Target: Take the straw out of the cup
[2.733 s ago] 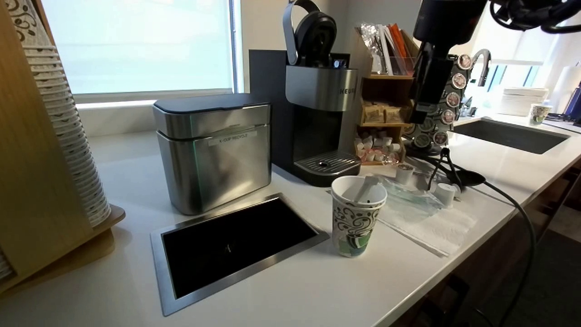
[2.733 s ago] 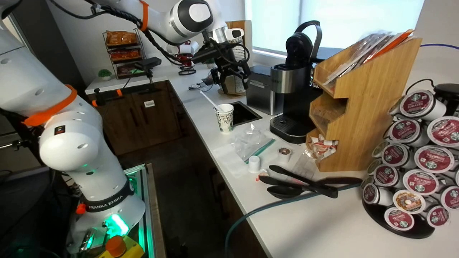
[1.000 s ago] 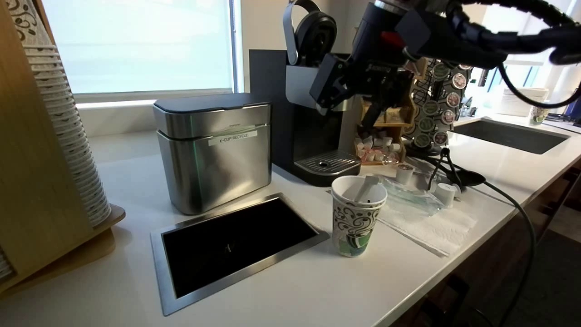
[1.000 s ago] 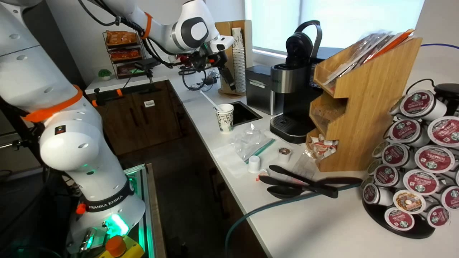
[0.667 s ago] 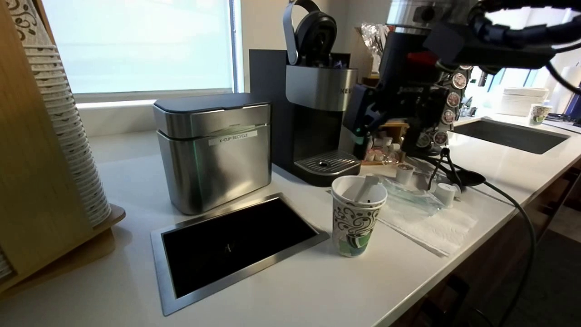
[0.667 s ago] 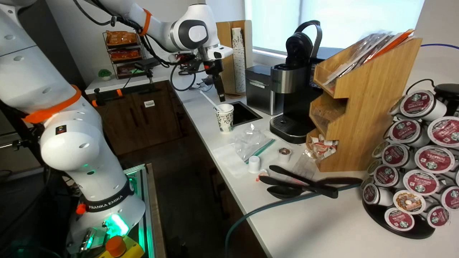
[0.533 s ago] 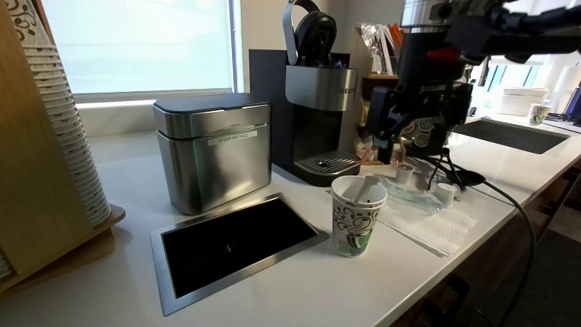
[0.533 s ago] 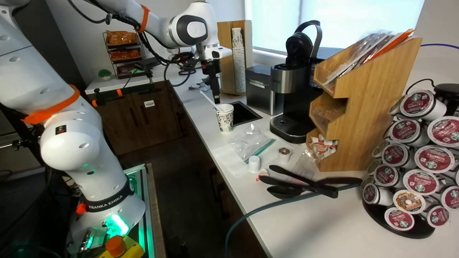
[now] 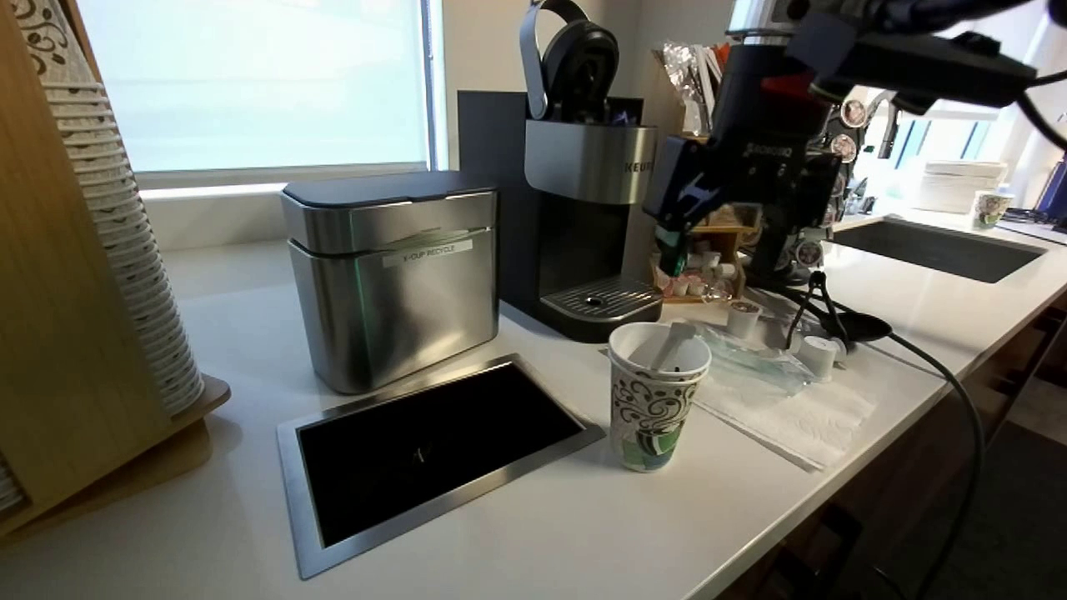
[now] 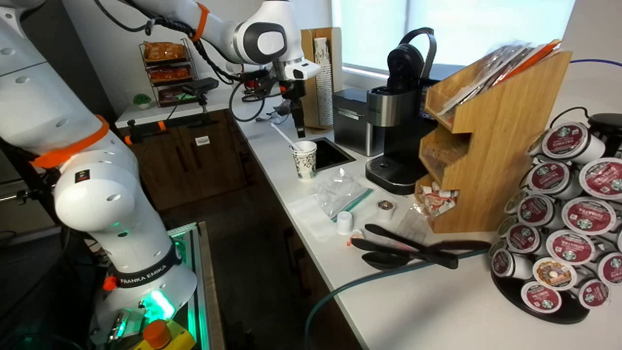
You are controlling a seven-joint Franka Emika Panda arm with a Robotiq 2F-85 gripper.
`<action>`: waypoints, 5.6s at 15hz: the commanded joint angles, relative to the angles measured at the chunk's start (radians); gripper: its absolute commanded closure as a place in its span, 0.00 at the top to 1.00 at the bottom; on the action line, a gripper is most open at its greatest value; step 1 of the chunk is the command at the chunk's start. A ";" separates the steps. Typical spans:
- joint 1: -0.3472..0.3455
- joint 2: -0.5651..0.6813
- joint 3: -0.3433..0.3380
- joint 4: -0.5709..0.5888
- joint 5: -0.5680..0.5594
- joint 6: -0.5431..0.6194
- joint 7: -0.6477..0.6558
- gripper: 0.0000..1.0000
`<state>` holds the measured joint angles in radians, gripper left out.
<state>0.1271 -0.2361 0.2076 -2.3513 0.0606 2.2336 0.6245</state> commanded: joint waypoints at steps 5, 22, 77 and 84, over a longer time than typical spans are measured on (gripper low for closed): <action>0.013 0.119 -0.038 0.107 0.282 -0.070 -0.079 1.00; 0.023 0.376 -0.040 0.341 0.394 -0.378 -0.094 1.00; -0.032 0.269 -0.141 0.274 0.372 -0.318 0.079 0.01; -0.031 0.244 -0.136 0.269 0.355 -0.296 0.085 0.01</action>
<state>0.0956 0.0432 0.0641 -2.0461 0.4326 1.9039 0.6995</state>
